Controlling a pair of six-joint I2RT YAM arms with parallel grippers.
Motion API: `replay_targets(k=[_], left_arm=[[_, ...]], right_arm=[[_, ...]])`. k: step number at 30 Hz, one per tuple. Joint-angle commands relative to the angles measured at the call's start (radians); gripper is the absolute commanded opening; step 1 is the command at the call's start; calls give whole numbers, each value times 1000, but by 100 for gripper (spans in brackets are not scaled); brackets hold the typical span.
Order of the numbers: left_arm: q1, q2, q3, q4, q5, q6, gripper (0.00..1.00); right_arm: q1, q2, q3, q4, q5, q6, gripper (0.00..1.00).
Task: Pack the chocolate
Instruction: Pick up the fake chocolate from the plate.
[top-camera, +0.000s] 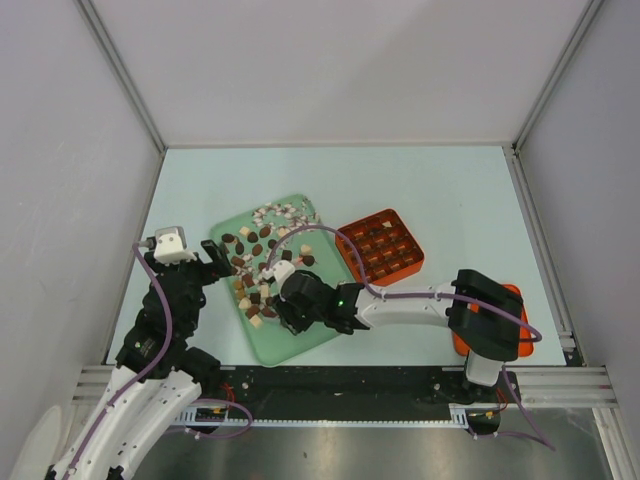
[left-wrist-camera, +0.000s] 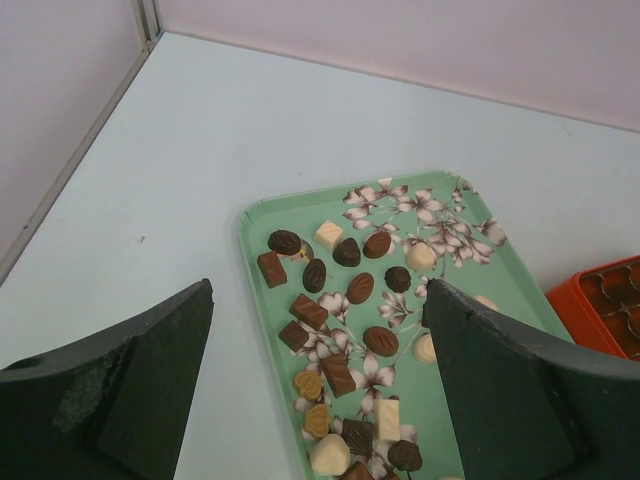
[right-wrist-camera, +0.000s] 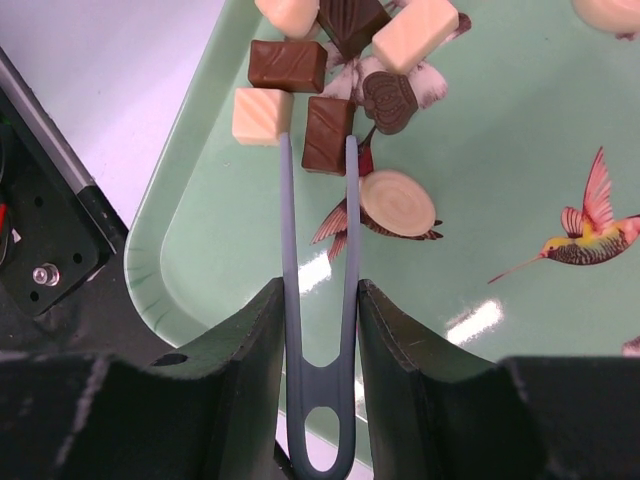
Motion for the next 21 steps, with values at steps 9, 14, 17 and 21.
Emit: replay_targets(k=[9, 14, 17, 21], left_arm=[[11, -14, -4, 10, 4, 24, 92], [11, -17, -5, 10, 4, 23, 92], [11, -16, -4, 9, 4, 23, 92], [11, -20, -5, 7, 5, 23, 92]], right_arm=[[54, 31, 92, -58, 138, -52, 36], [72, 46, 115, -80, 147, -69, 36], [72, 49, 117, -77, 135, -67, 36], [72, 52, 122, -80, 138, -67, 36]])
